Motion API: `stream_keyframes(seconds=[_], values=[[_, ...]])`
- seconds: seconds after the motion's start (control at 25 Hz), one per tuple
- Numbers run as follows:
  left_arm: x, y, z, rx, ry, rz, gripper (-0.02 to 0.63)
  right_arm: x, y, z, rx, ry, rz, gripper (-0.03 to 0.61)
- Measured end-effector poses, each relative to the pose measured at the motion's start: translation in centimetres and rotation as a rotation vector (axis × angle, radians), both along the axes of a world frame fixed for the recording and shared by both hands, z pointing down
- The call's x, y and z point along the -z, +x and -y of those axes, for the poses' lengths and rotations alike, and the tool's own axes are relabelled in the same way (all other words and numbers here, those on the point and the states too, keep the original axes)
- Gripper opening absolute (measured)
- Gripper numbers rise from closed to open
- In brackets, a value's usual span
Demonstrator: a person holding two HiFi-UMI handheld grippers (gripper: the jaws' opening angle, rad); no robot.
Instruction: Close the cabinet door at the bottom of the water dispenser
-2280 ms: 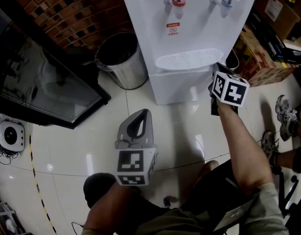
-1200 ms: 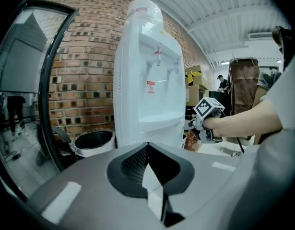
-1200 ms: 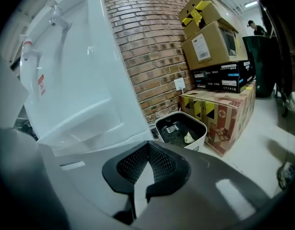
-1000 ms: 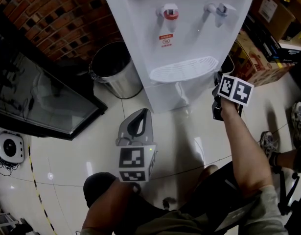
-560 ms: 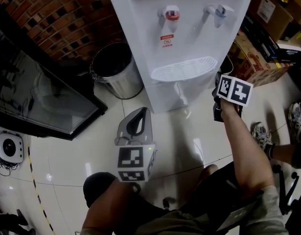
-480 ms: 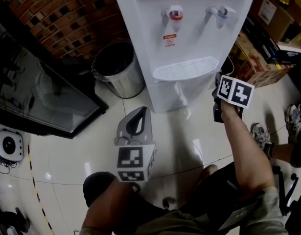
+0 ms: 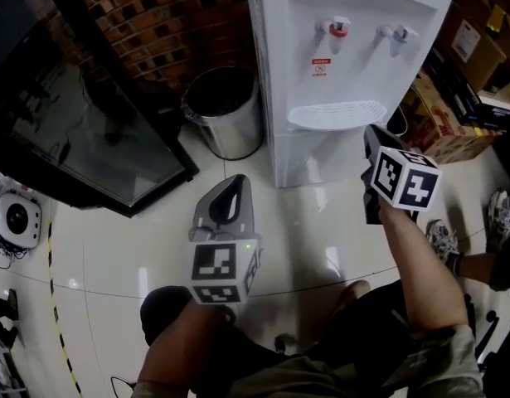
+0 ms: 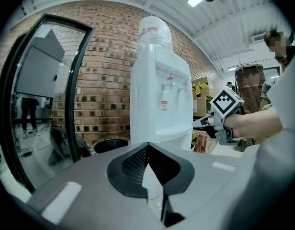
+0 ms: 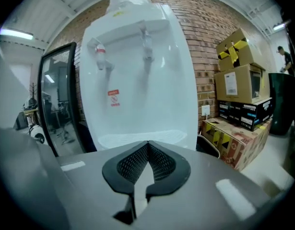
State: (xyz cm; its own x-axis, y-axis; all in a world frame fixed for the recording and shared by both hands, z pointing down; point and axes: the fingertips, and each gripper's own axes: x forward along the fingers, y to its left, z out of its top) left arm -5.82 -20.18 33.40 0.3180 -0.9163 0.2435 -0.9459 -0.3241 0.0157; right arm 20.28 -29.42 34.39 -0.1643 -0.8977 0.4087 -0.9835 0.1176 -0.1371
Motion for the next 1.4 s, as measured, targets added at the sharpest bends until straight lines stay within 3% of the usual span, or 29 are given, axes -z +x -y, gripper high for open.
stream_keyframes(seconds=[0.4,0.6,0.8,1.16,1.4], values=[[1.2,-6.2,-4.3,0.101,0.012,0.029,0.000,6.5,-9.8,-6.5,0.258,0.157,-0.019,0.000],[2.8,-8.8,-6.9,0.131,0.036,-0.005,0.000,8.0,-15.8,-10.2,0.406,0.184,0.005,0.000],[3.9,-9.3,-9.0,0.102,0.061,-0.010,0.000,7.9,-19.8,-13.8,0.501,0.170,0.001,0.000],[5.7,-9.8,-12.4,0.017,0.068,-0.052,0.000,7.9,-23.6,-18.4,0.540,0.141,0.067,0.000],[7.0,-9.5,-15.0,-0.030,0.116,-0.047,0.001,7.5,-23.6,-22.4,0.536,0.183,0.038,0.000]])
